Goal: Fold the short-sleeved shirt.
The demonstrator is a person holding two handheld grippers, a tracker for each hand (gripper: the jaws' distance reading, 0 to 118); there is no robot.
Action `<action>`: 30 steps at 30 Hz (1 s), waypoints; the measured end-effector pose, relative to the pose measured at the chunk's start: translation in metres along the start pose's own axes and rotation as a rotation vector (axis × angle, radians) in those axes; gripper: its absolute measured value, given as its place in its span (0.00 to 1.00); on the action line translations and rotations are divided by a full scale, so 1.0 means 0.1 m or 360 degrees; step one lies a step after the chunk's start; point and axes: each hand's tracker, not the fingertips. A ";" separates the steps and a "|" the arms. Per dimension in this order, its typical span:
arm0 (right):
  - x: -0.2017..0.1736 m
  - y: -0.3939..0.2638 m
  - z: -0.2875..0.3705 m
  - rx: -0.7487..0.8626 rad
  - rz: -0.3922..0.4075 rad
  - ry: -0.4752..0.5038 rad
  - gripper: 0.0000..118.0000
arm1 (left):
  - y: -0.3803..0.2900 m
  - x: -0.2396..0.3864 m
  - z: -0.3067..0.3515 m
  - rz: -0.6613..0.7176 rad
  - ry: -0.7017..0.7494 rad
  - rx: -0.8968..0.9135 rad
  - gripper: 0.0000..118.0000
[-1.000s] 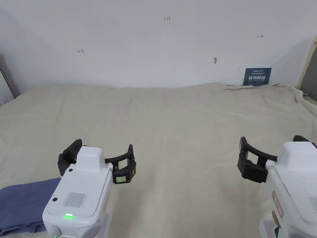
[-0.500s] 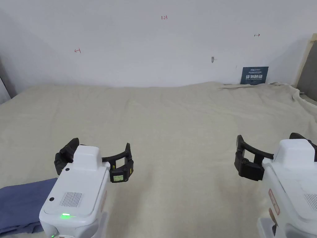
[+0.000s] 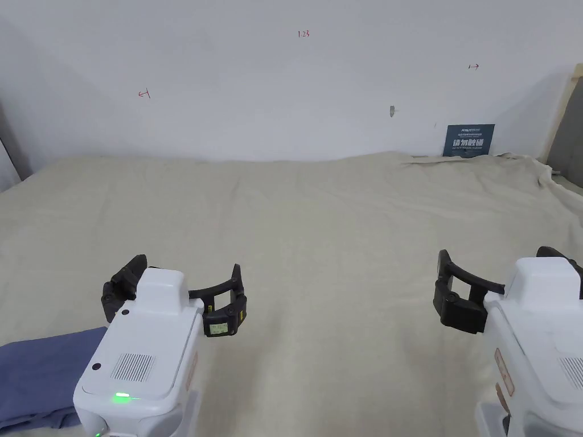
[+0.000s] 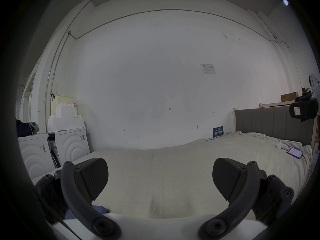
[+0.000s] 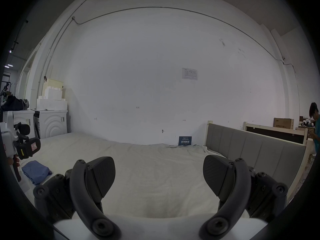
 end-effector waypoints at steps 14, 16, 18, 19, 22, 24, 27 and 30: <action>-0.01 0.22 -0.07 -0.0345 -0.0214 -0.0009 0.88 | 0.01 -0.06 0.00 0.0056 0.0002 -0.0016 1.00; -0.05 0.30 -0.07 -0.0501 -0.0238 -0.0078 0.88 | 0.02 -0.08 0.01 0.0065 0.0001 -0.0014 1.00; -0.09 0.39 -0.10 -0.0685 -0.0236 -0.0198 0.88 | 0.02 -0.09 0.00 0.0071 0.0012 -0.0012 1.00; -0.10 0.42 -0.12 -0.0767 -0.0240 -0.0221 0.88 | 0.02 -0.10 0.00 0.0074 0.0013 -0.0012 1.00; -0.11 0.45 -0.14 -0.0876 -0.0243 -0.0158 0.88 | 0.03 -0.11 0.00 0.0090 0.0015 -0.0009 1.00; -0.11 0.44 -0.13 -0.0898 -0.0280 -0.0128 0.88 | 0.04 -0.11 0.00 0.0096 0.0016 -0.0006 1.00; -0.13 0.41 -0.12 -0.0857 -0.0296 -0.0139 0.88 | 0.03 -0.11 0.00 0.0091 0.0018 -0.0011 1.00; -0.15 0.40 -0.11 -0.0808 -0.0236 -0.0145 0.88 | 0.03 -0.11 0.00 0.0096 0.0013 -0.0015 1.00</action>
